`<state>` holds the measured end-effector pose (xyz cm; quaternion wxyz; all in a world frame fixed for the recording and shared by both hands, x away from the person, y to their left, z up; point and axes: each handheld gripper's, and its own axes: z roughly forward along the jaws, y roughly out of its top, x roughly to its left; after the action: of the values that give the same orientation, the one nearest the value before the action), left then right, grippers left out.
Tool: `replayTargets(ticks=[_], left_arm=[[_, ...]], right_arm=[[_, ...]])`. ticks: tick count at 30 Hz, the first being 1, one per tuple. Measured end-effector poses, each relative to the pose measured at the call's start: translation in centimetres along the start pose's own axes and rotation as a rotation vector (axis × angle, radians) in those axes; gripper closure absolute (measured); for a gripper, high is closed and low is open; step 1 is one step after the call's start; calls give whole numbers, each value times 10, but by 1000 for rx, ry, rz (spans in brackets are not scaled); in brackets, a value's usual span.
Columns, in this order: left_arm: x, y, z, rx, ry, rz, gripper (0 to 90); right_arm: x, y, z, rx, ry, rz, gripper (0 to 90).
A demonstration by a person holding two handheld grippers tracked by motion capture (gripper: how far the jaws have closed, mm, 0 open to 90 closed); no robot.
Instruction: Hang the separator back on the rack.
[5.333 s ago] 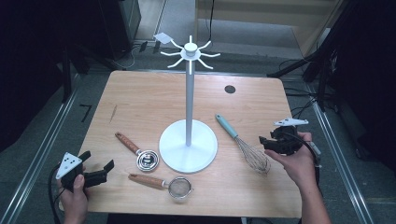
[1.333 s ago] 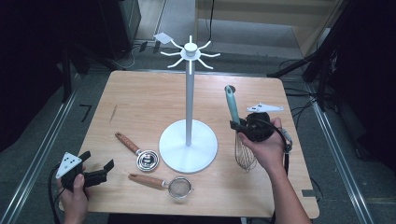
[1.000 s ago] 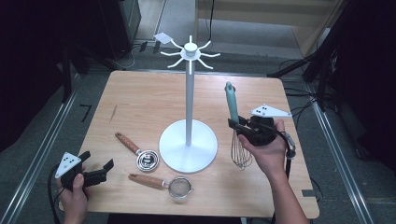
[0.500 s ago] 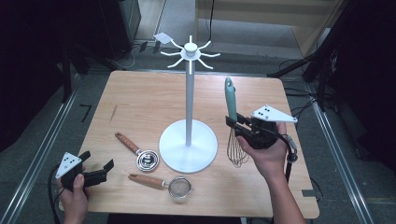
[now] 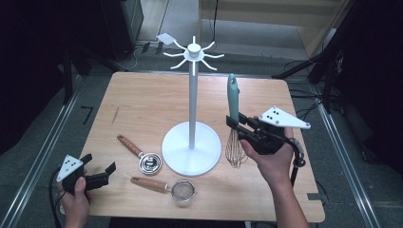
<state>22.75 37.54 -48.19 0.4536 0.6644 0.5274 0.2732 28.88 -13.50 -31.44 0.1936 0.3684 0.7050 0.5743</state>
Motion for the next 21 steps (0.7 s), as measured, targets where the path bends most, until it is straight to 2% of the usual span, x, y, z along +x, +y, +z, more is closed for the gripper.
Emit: replayTargets(ticks=[11,18,21], left_arm=[[0,0,0,0,-1,0,0],[0,0,0,-1,-4,-3,0],[0,0,0,0,-4,0,0]], right_arm=[[19,19,-5,-78,47,-45,712],[23,25,-3,-108,67,-50,712],[25,28,-5,-126,97,-44,711]])
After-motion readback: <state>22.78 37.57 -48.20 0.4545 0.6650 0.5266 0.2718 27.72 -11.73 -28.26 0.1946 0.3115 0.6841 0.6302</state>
